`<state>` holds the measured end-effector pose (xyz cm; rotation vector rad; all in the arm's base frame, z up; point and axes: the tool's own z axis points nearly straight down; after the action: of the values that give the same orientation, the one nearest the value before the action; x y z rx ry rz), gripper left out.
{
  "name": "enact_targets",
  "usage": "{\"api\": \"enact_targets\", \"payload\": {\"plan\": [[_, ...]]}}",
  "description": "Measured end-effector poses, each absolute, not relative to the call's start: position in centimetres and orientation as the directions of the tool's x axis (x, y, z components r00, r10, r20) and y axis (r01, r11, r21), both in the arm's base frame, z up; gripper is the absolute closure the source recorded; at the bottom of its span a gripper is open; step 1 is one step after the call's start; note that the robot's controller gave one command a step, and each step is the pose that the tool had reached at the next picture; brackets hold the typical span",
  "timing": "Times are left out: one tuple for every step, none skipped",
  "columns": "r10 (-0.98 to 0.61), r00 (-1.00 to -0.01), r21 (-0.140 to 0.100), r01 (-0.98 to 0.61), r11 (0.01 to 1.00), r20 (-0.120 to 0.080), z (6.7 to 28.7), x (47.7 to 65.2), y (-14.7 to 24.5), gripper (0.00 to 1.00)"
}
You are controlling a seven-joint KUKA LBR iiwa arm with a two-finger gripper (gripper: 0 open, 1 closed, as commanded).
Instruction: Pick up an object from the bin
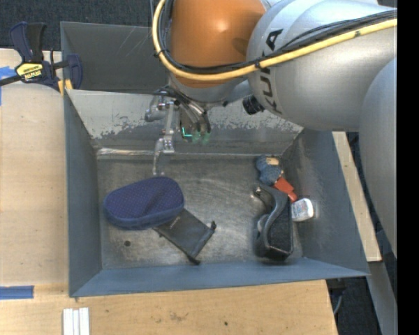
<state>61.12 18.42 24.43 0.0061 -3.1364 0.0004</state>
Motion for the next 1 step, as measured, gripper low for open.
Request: {"api": "enact_targets", "payload": {"plan": [[-0.385,-0.923,0.001,-0.385,0.923,0.002,10.79,54.50,18.77,0.00]]}}
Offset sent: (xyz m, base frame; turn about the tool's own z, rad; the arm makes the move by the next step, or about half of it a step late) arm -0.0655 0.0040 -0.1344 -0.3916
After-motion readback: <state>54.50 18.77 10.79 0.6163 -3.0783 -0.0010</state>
